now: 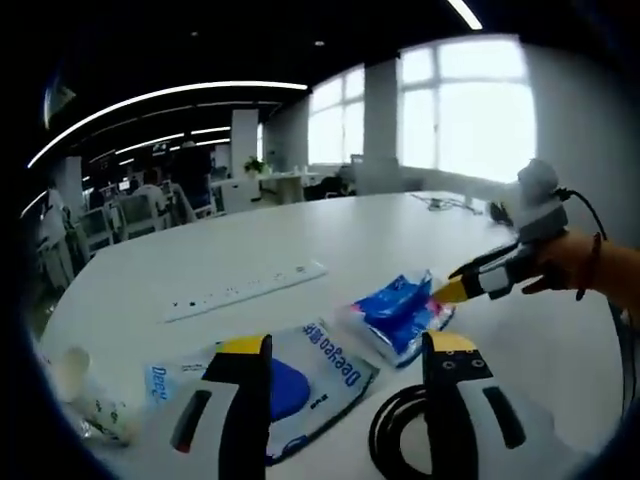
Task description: Arrange the tabletop items into an orderly group along one side of the table until the central work area is clear of visible clutter.
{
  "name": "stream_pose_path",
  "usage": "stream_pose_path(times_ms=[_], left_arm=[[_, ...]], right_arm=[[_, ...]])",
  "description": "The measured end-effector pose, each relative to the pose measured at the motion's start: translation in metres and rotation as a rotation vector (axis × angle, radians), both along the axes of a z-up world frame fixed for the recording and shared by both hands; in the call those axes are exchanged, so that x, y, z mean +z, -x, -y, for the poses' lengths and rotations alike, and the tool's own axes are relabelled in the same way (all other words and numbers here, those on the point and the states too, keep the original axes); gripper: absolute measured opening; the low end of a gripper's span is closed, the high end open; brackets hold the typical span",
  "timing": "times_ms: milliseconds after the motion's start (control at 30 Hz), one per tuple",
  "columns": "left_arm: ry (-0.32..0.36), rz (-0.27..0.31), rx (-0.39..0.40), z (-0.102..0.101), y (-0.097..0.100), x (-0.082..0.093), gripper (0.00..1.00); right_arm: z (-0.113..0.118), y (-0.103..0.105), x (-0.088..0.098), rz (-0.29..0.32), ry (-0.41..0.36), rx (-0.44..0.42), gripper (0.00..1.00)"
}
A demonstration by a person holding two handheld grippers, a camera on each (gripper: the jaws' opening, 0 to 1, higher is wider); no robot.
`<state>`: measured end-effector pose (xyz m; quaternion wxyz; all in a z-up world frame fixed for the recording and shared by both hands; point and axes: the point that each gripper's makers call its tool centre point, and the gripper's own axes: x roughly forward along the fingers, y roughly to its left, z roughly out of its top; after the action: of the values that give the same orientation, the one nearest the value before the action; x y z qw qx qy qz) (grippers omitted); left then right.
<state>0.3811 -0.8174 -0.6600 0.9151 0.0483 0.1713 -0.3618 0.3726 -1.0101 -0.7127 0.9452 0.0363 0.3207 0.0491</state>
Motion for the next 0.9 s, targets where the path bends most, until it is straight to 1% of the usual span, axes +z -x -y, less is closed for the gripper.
stream_pose_path(times_ms=[100,167,233,367,433,533,600,667,733,833,900], left_arm=[[0.005,-0.006,0.005,-0.007,-0.001,0.001,0.70],[0.003,-0.011,0.003,-0.010,0.000,0.001,0.75],[-0.001,-0.015,0.004,-0.013,-0.001,0.001,0.78],[-0.007,-0.013,0.007,-0.021,-0.001,0.003,0.83],[-0.003,-0.016,0.007,-0.024,0.000,0.005,0.86],[-0.008,-0.027,-0.004,-0.030,-0.001,0.004,0.93],[-0.017,-0.033,-0.005,-0.034,-0.001,0.004,0.93],[-0.010,-0.030,-0.010,-0.039,0.000,0.007,0.97],[-0.004,-0.024,-0.016,-0.044,0.001,0.011,1.00],[-0.027,-0.014,-0.026,-0.053,0.003,0.014,1.00],[-0.037,-0.024,-0.030,-0.058,0.005,0.014,1.00]], right_arm=[[-0.007,0.001,0.004,0.006,-0.004,0.025,0.56],[-0.016,0.001,0.009,0.031,-0.012,0.060,0.63],[-0.021,0.002,0.012,0.031,-0.018,0.072,0.69],[-0.037,0.007,0.018,0.028,-0.037,0.124,0.87],[-0.044,0.012,0.020,0.025,-0.039,0.146,0.91],[-0.050,0.017,0.023,0.019,-0.042,0.153,0.98],[-0.057,0.021,0.025,0.017,-0.045,0.177,1.00],[-0.064,0.025,0.027,0.009,-0.051,0.200,1.00],[-0.069,0.028,0.031,0.019,-0.057,0.214,1.00],[-0.079,0.034,0.039,0.026,-0.062,0.238,1.00],[-0.084,0.039,0.043,0.028,-0.057,0.250,1.00]])
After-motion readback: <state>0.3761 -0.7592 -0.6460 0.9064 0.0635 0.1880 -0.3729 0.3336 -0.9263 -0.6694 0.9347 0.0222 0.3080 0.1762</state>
